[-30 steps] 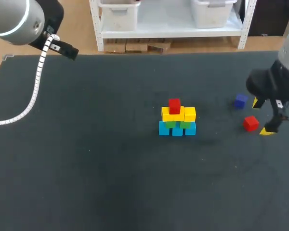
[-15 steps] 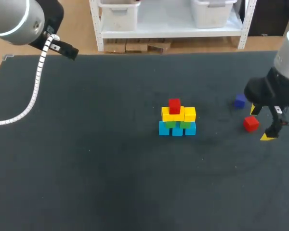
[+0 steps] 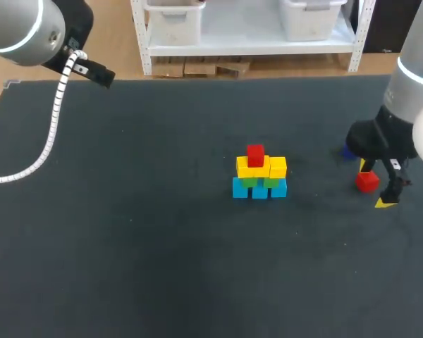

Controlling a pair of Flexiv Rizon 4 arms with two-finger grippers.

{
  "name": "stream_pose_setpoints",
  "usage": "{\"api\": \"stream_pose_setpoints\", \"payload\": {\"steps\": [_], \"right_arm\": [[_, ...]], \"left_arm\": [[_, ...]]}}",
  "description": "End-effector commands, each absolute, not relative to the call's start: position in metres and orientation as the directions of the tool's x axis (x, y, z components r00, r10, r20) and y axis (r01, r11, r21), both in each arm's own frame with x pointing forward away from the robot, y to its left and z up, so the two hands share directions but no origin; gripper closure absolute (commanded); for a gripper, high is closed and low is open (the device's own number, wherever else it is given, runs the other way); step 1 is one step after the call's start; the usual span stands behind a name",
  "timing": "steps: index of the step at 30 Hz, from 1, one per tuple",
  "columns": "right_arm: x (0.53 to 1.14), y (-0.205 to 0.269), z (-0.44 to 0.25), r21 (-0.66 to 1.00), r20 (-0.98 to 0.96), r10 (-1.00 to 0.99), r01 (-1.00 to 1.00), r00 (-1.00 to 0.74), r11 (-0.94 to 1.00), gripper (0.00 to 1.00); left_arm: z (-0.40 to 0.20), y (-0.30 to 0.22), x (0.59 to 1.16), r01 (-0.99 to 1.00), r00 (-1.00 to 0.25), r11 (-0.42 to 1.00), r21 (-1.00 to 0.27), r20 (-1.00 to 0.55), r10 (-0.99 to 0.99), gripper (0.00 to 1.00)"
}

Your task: Place the blue cubes, place green cubes on the blue cubes, place the yellow cubes on the green cubes, then place the red cubes on the yellow cubes, and place purple cube on the red cubes.

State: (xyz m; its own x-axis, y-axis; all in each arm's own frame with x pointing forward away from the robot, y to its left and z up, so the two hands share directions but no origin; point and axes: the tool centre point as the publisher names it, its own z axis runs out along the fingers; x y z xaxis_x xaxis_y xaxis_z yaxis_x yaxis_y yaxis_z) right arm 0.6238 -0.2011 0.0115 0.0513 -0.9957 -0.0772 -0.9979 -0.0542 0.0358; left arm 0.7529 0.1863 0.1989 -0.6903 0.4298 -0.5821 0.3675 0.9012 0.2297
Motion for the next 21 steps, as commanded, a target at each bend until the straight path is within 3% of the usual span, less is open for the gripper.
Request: {"api": "stream_pose_setpoints", "payload": {"steps": [1, 2, 4, 6, 7, 9, 10, 14, 15, 21], "right_arm": [[0.63, -0.202, 0.006, 0.049, -0.079, -0.996, -0.997, 0.053, -0.057, 0.0], [0.63, -0.203, 0.005, 0.051, -0.073, -0.996, -0.997, 0.054, -0.058, 0.0], [0.631, -0.204, 0.003, 0.052, -0.071, -0.996, -0.997, 0.055, -0.058, 0.25], [0.632, -0.204, 0.002, 0.053, -0.073, -0.996, -0.997, 0.052, -0.056, 0.35], [0.633, -0.204, 0.002, 0.053, -0.074, -0.996, -0.997, 0.051, -0.055, 0.51], [0.633, -0.205, 0.001, 0.052, -0.079, -0.996, -0.997, 0.051, -0.055, 0.64], [0.633, -0.205, 0.001, 0.05, -0.083, -0.995, -0.997, 0.052, -0.056, 0.64], [0.634, -0.207, 0.001, 0.048, -0.084, -0.995, -0.998, 0.047, -0.051, 0.47], [0.634, -0.207, 0.002, 0.044, -0.085, -0.995, -0.998, 0.047, -0.051, 0.0], [0.633, -0.205, 0.018, -0.006, -0.102, -0.993, -0.999, 0.055, -0.054, 0.0]], "left_arm": [[0.199, 0.188, 0.753, 0.371, -0.689, 0.901, 0.227, -0.583, 0.43, 0.0], [0.199, 0.188, 0.753, 0.371, -0.689, 0.901, 0.227, -0.583, 0.43, 0.0], [0.199, 0.188, 0.753, 0.371, -0.689, 0.901, 0.227, -0.583, 0.43, 0.0], [0.199, 0.188, 0.753, 0.371, -0.689, 0.901, 0.227, -0.583, 0.43, 0.0], [0.199, 0.188, 0.753, 0.371, -0.689, 0.901, 0.227, -0.583, 0.43, 0.0], [0.199, 0.188, 0.753, 0.371, -0.689, 0.901, 0.227, -0.583, 0.43, 0.0], [0.199, 0.188, 0.753, 0.371, -0.689, 0.901, 0.227, -0.583, 0.43, 0.0], [0.199, 0.188, 0.753, 0.371, -0.689, 0.901, 0.227, -0.583, 0.43, 0.0], [0.199, 0.188, 0.753, 0.371, -0.689, 0.901, 0.227, -0.583, 0.43, 0.0], [0.199, 0.188, 0.753, 0.371, -0.689, 0.901, 0.227, -0.583, 0.43, 0.0]]}}
